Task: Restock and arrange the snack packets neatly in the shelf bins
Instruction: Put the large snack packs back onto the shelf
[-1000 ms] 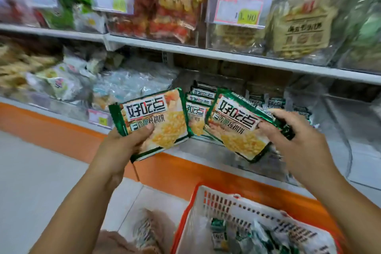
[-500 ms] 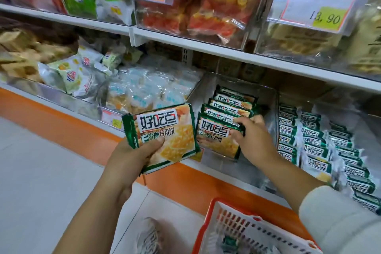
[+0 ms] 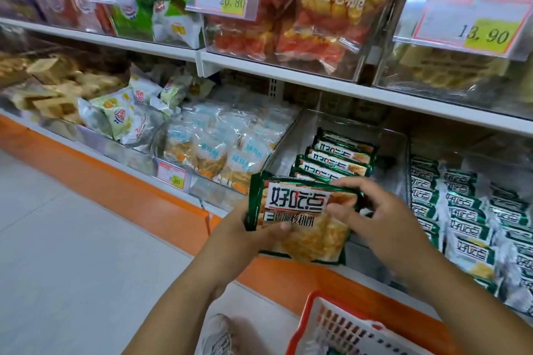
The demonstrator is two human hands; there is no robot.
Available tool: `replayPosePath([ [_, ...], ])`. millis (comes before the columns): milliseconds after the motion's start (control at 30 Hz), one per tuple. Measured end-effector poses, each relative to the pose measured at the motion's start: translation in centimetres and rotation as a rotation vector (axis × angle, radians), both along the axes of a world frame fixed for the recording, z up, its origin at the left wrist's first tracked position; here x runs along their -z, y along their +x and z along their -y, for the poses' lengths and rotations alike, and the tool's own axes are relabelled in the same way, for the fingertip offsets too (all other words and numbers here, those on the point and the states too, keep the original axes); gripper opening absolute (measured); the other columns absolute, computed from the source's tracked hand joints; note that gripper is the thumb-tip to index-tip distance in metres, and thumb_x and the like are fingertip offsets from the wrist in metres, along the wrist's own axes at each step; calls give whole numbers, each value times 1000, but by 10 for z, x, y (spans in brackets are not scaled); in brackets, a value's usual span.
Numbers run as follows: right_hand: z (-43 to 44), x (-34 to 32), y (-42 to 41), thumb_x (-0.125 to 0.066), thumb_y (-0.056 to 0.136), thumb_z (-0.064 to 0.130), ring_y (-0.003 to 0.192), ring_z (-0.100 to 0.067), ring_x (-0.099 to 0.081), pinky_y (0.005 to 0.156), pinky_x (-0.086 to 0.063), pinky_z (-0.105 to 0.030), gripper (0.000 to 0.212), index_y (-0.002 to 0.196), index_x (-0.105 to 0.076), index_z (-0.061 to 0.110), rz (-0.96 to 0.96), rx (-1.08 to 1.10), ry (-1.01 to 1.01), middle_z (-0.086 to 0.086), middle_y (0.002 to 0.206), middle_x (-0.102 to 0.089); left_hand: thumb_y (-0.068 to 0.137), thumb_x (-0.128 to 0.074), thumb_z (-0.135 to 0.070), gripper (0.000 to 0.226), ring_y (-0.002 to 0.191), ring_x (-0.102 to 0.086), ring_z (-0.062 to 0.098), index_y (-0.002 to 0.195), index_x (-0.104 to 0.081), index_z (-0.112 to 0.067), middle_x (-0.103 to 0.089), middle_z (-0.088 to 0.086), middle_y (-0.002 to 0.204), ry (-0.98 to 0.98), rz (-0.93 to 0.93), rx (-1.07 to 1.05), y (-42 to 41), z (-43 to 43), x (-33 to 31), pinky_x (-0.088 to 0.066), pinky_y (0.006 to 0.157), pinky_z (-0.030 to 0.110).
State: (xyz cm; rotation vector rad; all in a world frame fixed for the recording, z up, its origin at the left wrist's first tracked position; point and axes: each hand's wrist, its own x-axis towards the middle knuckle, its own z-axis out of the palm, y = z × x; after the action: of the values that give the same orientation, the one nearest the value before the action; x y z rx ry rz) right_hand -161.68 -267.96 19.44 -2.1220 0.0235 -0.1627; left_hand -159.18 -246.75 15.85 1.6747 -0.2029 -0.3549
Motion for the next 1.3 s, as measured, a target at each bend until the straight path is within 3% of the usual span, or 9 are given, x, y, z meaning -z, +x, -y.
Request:
replayPosePath([
  [167,19,-2,-4,-64,86,40,57,3,-43,48,-30,-17,26,109,-53,44,280,277,-218,17,94,-62,86,-69,-43,66,127,-46,-3,145,-39,-41,-46,-21,143,248,138,-113,10,1,17,-43,94,21],
  [333,11,42,6,-64,89,38,75,-2,-48,61,-34,-11,36,123,-57,31,94,209,-509,17,106,-43,89,-69,-36,63,115,-48,-2,140,-35,-47,-42,-13,142,407,213,-8,9,10,30,-44,83,13],
  [467,8,63,15,-61,92,39,86,-6,-42,63,-31,-12,41,130,-52,29,-47,267,-450,9,108,-31,90,-68,-36,69,124,-45,-3,149,-33,-35,-37,-17,147,461,244,6,13,8,38,-40,89,9],
  [600,12,59,20,-52,97,40,93,-7,-39,73,-35,-17,49,144,-40,31,-155,151,-399,8,114,-31,89,-70,-34,69,141,-36,7,149,-37,-31,-29,-15,157,512,282,4,12,7,39,-37,114,36],
  [733,21,40,-13,-43,101,37,113,1,-36,90,-33,-16,51,149,-25,40,-48,-12,-476,10,144,-25,88,-73,-26,56,128,-50,15,139,-50,-27,-46,-3,144,493,333,-103,1,20,40,-44,105,37],
  [867,55,57,-97,-47,101,25,107,13,-46,87,-36,-3,28,125,-55,36,177,261,-124,29,119,-47,90,-69,-22,42,107,-59,12,131,-57,-27,-52,-4,127,462,372,-60,-34,54,52,-49,88,31],
  [1033,130,178,-193,-53,98,12,99,-13,-61,75,-38,-5,16,105,-66,17,-268,584,-54,3,105,-63,91,-68,-20,36,107,-59,16,123,-57,-33,-49,-11,118,548,279,327,-90,123,110,-49,95,32],
  [1133,160,247,-229,-63,89,7,102,-29,-64,87,-47,-30,18,105,-71,3,-533,570,-102,-13,110,-70,90,-67,-24,40,112,-61,15,129,-57,-25,-56,-6,127,678,55,532,-111,159,163,-46,91,22],
  [1300,177,296,-251,-72,73,39,91,-15,-66,79,-55,-37,36,105,-66,24,-684,534,-1,5,99,-69,86,-57,-45,42,99,-61,14,120,-60,-21,-63,-2,124,750,-181,651,-123,194,237,-48,76,27],
])
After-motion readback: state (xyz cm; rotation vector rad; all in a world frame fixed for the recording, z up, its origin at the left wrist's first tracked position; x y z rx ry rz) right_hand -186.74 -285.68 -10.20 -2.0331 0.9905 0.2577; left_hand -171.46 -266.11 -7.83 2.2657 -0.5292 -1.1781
